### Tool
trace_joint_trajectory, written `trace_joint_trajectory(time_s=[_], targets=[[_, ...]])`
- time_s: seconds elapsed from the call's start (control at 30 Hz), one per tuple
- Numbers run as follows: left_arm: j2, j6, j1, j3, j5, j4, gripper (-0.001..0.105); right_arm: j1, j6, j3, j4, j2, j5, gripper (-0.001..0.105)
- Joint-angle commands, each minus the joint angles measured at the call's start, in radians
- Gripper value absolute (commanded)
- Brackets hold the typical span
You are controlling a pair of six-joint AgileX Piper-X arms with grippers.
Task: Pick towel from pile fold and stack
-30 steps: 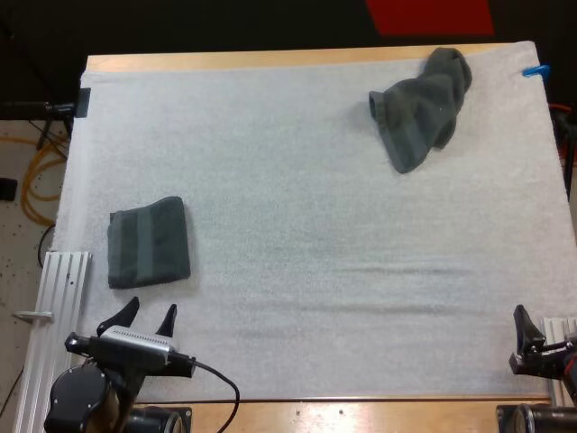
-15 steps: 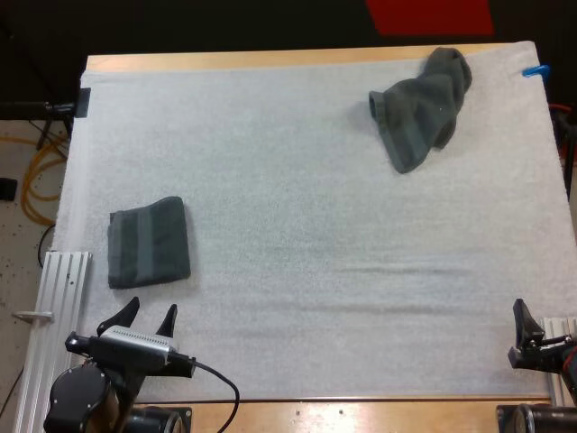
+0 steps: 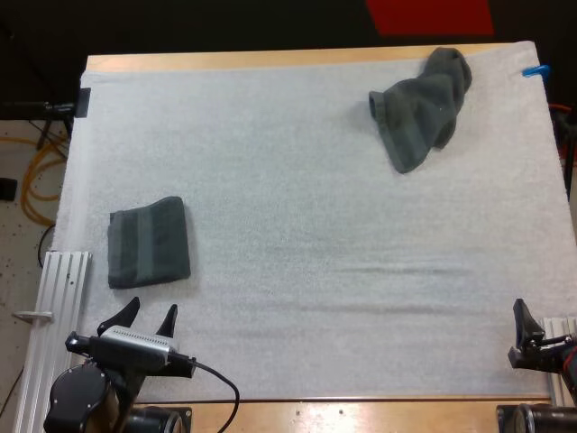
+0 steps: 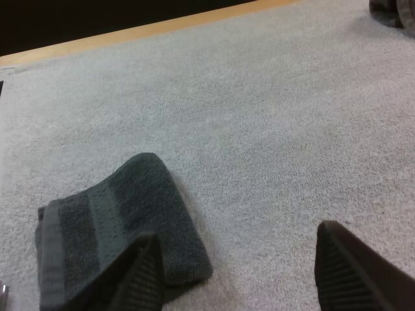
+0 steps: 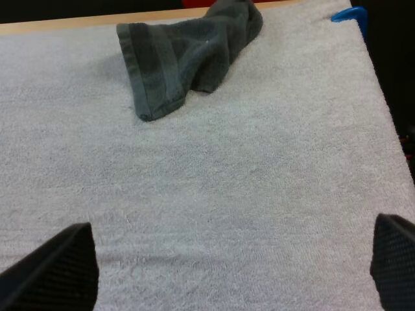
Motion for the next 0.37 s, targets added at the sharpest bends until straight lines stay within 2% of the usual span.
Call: trace_joint_trajectory(time_s=[0.0,0.33], targets=[[-0.136,-0.011,0.001,-0.007,0.003,-0.004,0.050,0.000,-0.003,0.000,-0.009,-0.032,0.002,0.082],[-0.136,-0.011,-0.030,-0.007,0.001,-0.004,0.050,0.000,-0.003,0.000,-0.009,-0.032,0.002,0.082]])
